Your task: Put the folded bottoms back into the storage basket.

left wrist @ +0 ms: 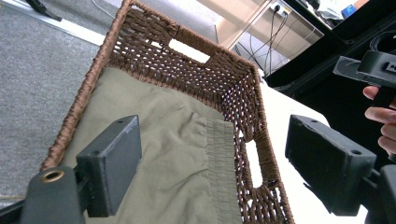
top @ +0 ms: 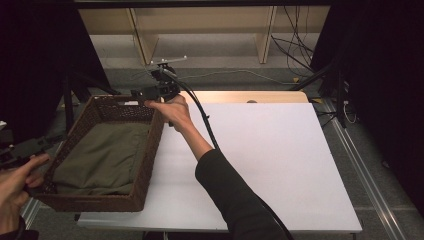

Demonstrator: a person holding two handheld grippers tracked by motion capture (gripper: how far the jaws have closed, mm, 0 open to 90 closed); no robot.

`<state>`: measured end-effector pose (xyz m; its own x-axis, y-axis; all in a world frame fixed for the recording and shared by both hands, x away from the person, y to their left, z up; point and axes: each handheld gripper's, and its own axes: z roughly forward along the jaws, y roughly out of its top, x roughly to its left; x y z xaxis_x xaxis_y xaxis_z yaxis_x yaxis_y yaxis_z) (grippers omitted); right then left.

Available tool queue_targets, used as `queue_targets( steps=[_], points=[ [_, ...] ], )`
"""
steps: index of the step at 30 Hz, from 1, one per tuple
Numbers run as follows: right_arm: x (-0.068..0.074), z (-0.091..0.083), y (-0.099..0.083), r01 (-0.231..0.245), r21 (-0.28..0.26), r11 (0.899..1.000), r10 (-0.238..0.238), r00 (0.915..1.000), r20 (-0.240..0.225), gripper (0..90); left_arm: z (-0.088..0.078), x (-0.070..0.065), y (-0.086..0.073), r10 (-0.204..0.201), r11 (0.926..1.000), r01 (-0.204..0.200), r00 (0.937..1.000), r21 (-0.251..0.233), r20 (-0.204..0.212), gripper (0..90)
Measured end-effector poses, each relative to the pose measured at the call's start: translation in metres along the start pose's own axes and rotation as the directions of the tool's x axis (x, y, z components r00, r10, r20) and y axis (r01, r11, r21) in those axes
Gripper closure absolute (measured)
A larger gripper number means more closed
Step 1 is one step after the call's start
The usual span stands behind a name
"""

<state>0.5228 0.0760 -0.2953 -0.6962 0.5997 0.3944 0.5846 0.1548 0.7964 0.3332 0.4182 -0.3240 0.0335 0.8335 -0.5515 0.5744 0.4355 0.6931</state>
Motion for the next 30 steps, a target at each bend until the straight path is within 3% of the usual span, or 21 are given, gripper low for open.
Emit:
queue_targets(
  steps=[4,7,18,24,30],
  points=[
    [-0.004,-0.007,-0.001,0.004,-0.001,1.000,-0.004,1.0000,0.007,21.0,0.002,-0.005,-0.001,0.001,1.0000,-0.001,1.0000,-0.009,0.006,18.3],
    [-0.007,-0.013,-0.001,0.006,-0.007,1.000,-0.006,1.0000,0.006,20.6,0.004,-0.009,-0.001,-0.006,1.0000,0.006,0.9992,-0.004,0.039,18.4],
    [-0.008,-0.032,-0.002,0.028,-0.025,0.999,-0.028,0.9996,0.009,20.1,0.011,-0.028,-0.005,0.013,0.9998,-0.012,0.9977,-0.017,0.067,19.0],
    [-0.009,-0.042,-0.004,0.038,-0.026,0.999,-0.038,0.9992,0.007,19.8,0.018,-0.043,-0.009,0.032,0.9994,-0.031,0.9942,-0.014,0.102,19.0],
    [-0.014,-0.055,-0.007,0.031,-0.043,0.999,-0.030,0.9995,0.003,19.7,0.024,-0.052,-0.013,0.024,0.9996,-0.022,0.9902,-0.018,0.138,19.1]
  ],
)
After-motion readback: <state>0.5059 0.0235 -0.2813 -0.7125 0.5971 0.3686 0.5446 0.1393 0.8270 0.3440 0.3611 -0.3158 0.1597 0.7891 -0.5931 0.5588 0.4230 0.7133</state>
